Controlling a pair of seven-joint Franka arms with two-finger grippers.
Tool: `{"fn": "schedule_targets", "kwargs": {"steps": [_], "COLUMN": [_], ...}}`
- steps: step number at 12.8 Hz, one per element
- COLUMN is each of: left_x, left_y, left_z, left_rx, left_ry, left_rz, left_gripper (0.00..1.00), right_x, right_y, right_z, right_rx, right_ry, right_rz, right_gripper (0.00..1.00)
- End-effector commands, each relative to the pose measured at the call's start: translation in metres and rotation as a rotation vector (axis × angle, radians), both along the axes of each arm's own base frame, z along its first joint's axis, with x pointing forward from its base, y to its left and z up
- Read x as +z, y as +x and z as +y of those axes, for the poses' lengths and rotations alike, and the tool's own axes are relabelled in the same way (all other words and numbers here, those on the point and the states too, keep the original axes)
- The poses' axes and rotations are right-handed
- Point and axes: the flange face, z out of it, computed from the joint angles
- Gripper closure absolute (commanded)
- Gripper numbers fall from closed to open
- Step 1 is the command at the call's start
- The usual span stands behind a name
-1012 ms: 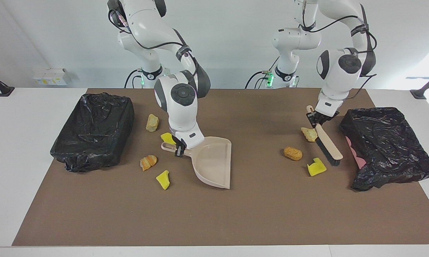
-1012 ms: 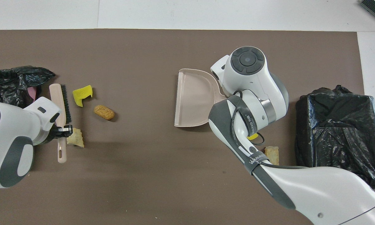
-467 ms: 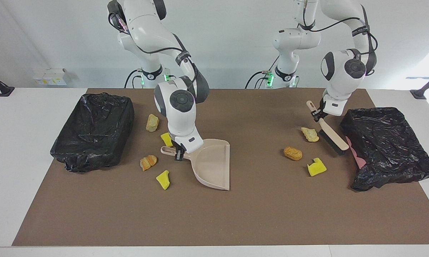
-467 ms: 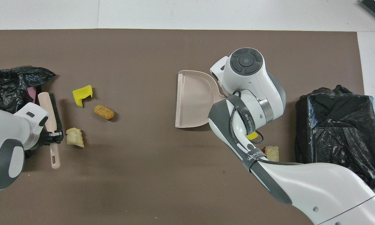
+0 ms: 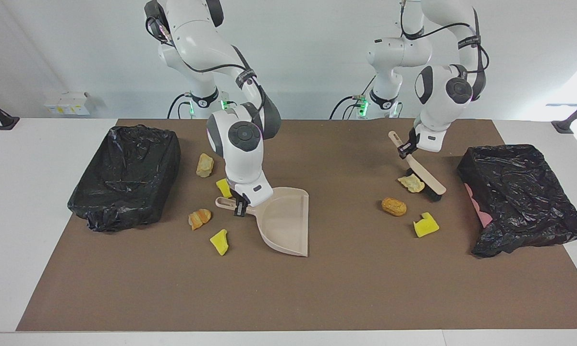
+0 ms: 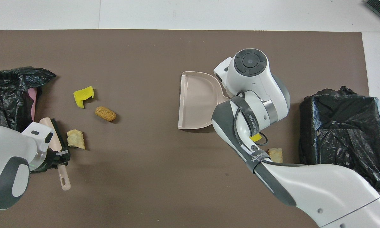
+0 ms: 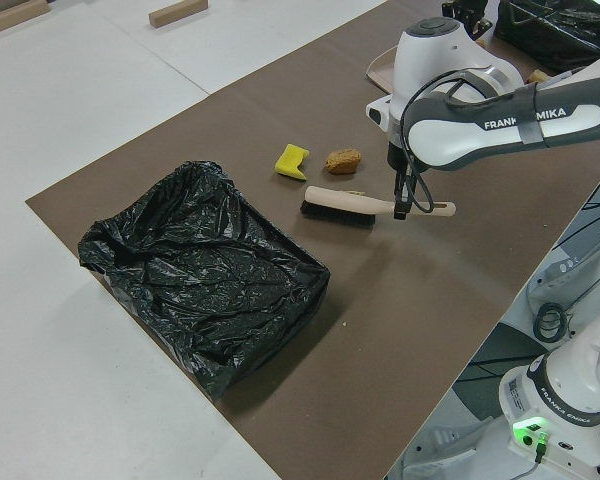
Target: Sweep and dump trash in bin
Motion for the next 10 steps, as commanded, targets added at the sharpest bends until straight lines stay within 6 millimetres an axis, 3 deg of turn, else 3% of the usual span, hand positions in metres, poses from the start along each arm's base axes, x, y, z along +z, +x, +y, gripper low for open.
{"fn": "schedule_targets", "kwargs": {"steps": [1,3,5,7,10], "left_x": [-0.013,-0.021,-0.013,-0.007,0.009], "left_y": [0.031,0.039,0.051,0.048,0.057], "left_z": [-0.067,-0.104,-0.127,-0.156,-0.153], "left_rx": [0.067,0.093,0.087,0.017,-0.099], "left_ry": [-0.059,-0.088,-0.128,-0.147,-0.148], "left_rz": [-0.03,-0.094,-0.129,-0.167,-0.138], "left_gripper": [1.0,1.0,1.0,1.0,1.0], "right_x": [-0.011,-0.012,-0.013,-0.012,-0.014], "right_y": [-0.01,-0.012,-0.012,-0.016,-0.018], "right_z": [0.0,-0.001,-0.002,-0.001,-0.002], "right_rx": [0.053,0.059,0.081,0.116,0.125], "right_ry": [-0.036,-0.048,-0.063,-0.073,-0.082], "right_rz": [0.006,0.007,0.007,0.012,0.01], "right_gripper": [1.0,1.0,1.0,1.0,1.0]}}
